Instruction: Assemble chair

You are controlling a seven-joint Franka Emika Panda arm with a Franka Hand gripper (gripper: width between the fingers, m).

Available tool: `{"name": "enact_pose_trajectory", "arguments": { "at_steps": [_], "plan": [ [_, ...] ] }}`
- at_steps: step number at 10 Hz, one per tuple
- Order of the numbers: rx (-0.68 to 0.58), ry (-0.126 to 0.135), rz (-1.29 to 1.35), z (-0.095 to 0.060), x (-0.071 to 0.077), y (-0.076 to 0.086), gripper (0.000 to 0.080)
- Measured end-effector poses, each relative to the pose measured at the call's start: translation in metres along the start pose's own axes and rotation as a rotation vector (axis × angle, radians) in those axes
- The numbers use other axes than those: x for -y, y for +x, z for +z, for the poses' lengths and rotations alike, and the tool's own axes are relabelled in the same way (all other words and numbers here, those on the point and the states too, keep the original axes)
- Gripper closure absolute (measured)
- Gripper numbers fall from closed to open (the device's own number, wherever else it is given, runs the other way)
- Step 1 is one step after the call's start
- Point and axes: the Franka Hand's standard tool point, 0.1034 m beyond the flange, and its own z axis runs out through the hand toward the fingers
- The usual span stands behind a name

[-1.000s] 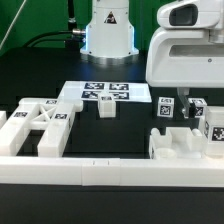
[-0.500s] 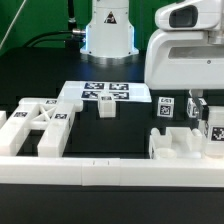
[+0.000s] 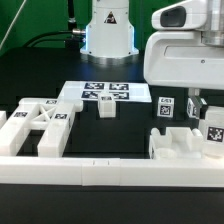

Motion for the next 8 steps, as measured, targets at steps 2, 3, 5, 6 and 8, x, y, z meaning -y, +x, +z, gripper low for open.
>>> {"name": "enact_pose_trajectory", "arguments": {
  "at_steps": [2, 3, 5, 6, 8],
  "plan": [
    [-0.016, 0.033, 0.259, 0.0006, -0.0007, 0.0, 0.0514],
    [-0.015, 0.036, 0.332, 0.0004, -0.0005, -0.0001, 0.0514],
    [-0.01, 0.039, 0.6, 0.0007, 0.0006, -0.0001, 0.0514],
    [-0.007, 0.04, 0.638, 0.0005, 0.0007, 0.0, 0.0514],
    [-0.003, 0.043, 0.679, 0.0011, 0.001, -0.0004, 0.0392]
  ]
}}
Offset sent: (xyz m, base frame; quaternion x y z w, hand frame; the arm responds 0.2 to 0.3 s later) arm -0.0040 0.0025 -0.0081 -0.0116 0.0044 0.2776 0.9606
